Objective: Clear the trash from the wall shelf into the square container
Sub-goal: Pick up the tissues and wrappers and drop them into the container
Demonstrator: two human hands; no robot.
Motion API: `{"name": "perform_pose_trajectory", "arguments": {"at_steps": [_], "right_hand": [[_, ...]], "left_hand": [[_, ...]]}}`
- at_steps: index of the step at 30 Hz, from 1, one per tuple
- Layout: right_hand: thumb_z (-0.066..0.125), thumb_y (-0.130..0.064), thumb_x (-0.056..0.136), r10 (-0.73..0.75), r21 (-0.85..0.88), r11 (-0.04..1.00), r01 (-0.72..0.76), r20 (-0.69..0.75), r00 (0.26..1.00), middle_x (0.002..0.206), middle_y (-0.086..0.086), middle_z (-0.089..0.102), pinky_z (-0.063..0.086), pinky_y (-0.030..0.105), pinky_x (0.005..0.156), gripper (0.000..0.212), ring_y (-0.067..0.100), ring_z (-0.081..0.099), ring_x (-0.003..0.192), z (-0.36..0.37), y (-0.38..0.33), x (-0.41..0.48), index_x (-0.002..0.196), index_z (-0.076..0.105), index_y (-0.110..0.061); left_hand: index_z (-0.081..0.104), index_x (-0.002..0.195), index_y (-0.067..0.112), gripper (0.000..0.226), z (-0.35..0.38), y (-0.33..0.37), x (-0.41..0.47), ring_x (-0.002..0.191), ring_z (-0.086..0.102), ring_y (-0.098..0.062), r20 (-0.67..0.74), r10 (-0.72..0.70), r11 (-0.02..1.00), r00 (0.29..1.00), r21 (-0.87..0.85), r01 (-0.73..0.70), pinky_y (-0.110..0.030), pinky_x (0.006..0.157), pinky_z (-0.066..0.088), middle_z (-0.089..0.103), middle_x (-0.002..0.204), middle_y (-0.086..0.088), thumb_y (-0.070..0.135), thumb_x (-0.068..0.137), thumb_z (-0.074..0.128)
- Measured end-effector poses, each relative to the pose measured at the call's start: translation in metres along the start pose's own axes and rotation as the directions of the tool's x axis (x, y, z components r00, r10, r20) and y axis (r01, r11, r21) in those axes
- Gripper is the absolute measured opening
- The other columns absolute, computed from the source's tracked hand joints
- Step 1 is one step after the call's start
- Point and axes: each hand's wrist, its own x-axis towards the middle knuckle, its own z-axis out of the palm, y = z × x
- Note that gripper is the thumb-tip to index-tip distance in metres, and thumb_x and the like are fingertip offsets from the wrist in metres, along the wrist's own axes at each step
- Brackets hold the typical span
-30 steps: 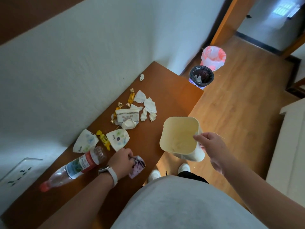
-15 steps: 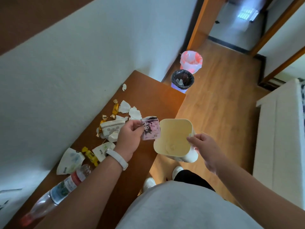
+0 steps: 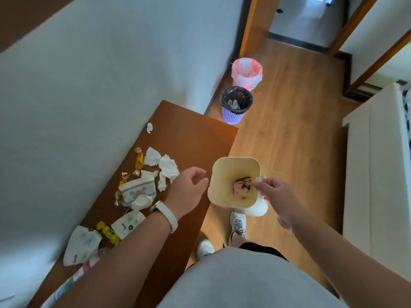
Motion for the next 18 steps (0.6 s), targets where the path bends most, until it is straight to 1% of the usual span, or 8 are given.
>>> {"name": "perform_pose_trajectory", "arguments": {"at_steps": [1,3,5,7,10,13,15,18], "right_hand": [[0.074,-0.026,0.090,0.000,0.009,1.000,0.000,-0.006,1.000,0.095,0.014,0.069,0.047,0.040,0.083,0.021,0.026,0.058,0.088,-0.001,-0.001,0.004,0.095,0.064,-0.009],[0.075,-0.027,0.089,0.009,0.017,1.000,-0.009,-0.019,1.000,0.095,0.013,0.067,0.044,0.041,0.084,0.021,0.026,0.056,0.088,-0.003,-0.004,0.012,0.093,0.064,-0.010],[0.075,-0.026,0.090,0.021,0.022,1.000,-0.020,-0.025,0.999,0.095,0.011,0.065,0.043,0.041,0.084,0.022,0.024,0.054,0.087,-0.004,-0.008,0.018,0.095,0.063,-0.009],[0.075,-0.028,0.090,0.030,0.016,0.999,-0.030,-0.027,0.999,0.099,0.010,0.064,0.042,0.041,0.085,0.023,0.024,0.053,0.088,-0.005,-0.012,0.025,0.098,0.063,-0.009],[0.074,-0.030,0.090,0.029,-0.006,1.000,-0.029,-0.023,0.999,0.107,0.014,0.066,0.045,0.042,0.088,0.027,0.024,0.054,0.091,-0.005,-0.019,0.033,0.103,0.064,-0.008],[0.075,-0.031,0.089,0.030,-0.035,0.999,-0.031,-0.021,0.999,0.113,0.018,0.068,0.045,0.045,0.092,0.029,0.026,0.056,0.095,-0.005,-0.026,0.040,0.105,0.065,-0.008],[0.075,-0.030,0.089,0.027,-0.050,0.998,-0.027,-0.009,1.000,0.113,0.020,0.068,0.044,0.042,0.087,0.030,0.026,0.056,0.093,-0.006,-0.031,0.044,0.106,0.066,-0.007],[0.075,-0.029,0.089,0.036,-0.049,0.998,-0.036,0.003,0.999,0.112,0.020,0.070,0.044,0.039,0.083,0.029,0.024,0.057,0.090,-0.007,-0.038,0.052,0.105,0.066,-0.007]], "left_hand": [[0.060,0.121,0.021,0.026,-0.005,-0.009,0.006,0.104,0.057,-0.007,-0.032,-0.018,0.998,0.999,0.056,0.020,-0.020,0.083,0.048,0.063,0.114,0.007,0.027,0.096,0.056],[0.060,0.124,0.019,0.029,-0.015,-0.029,0.019,0.108,0.056,-0.012,-0.097,-0.069,0.982,0.993,0.172,0.084,-0.024,0.083,0.048,0.062,0.121,0.001,0.027,0.096,0.056],[0.059,0.125,0.019,0.030,-0.025,-0.048,0.033,0.110,0.057,-0.019,-0.142,-0.132,0.946,0.981,0.279,0.167,-0.030,0.083,0.052,0.059,0.125,-0.003,0.026,0.096,0.056],[0.058,0.126,0.019,0.033,-0.033,-0.063,0.047,0.112,0.057,-0.023,-0.154,-0.162,0.901,0.975,0.381,0.210,-0.036,0.084,0.053,0.058,0.128,-0.006,0.027,0.095,0.055],[0.056,0.130,0.018,0.039,-0.040,-0.076,0.068,0.116,0.054,-0.026,-0.136,-0.165,0.837,0.977,0.505,0.212,-0.041,0.089,0.051,0.056,0.130,-0.008,0.030,0.093,0.056],[0.050,0.137,0.020,0.048,-0.037,-0.080,0.084,0.121,0.052,-0.026,-0.084,-0.193,0.760,0.978,0.618,0.203,-0.040,0.088,0.051,0.051,0.137,-0.007,0.036,0.092,0.057],[0.049,0.137,0.022,0.048,-0.035,-0.081,0.091,0.121,0.051,-0.025,-0.056,-0.216,0.712,0.975,0.675,0.196,-0.039,0.087,0.051,0.050,0.136,-0.005,0.039,0.093,0.055],[0.056,0.129,0.022,0.039,-0.033,-0.084,0.095,0.114,0.054,-0.024,-0.060,-0.197,0.691,0.978,0.700,0.182,-0.038,0.083,0.050,0.056,0.126,-0.005,0.038,0.093,0.054]]}}
